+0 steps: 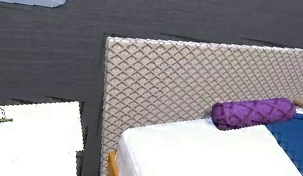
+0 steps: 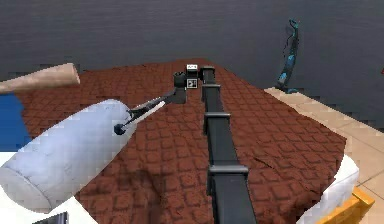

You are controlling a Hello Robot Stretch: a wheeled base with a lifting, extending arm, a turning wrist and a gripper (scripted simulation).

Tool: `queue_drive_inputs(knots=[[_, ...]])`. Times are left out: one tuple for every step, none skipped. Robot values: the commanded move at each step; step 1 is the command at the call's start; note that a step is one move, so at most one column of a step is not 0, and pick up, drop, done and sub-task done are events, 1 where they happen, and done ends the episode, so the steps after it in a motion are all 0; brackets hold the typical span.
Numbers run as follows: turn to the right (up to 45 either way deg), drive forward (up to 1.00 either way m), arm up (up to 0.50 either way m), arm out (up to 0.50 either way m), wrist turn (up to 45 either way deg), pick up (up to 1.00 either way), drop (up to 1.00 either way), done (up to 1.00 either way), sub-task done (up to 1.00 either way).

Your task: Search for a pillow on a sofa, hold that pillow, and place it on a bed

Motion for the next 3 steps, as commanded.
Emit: queue_drive_inputs(knots=[[0.0, 0.00, -0.32, 0.00, 0.0, 0.00, 0.00, 0.00, 0.00], [0.0, 0.00, 0.00, 0.00, 0.0, 0.00, 1.00, 0.00, 0.00], [0.0, 0.00, 0.08, 0.00, 0.0, 0.00, 0.00, 0.00, 0.00]])
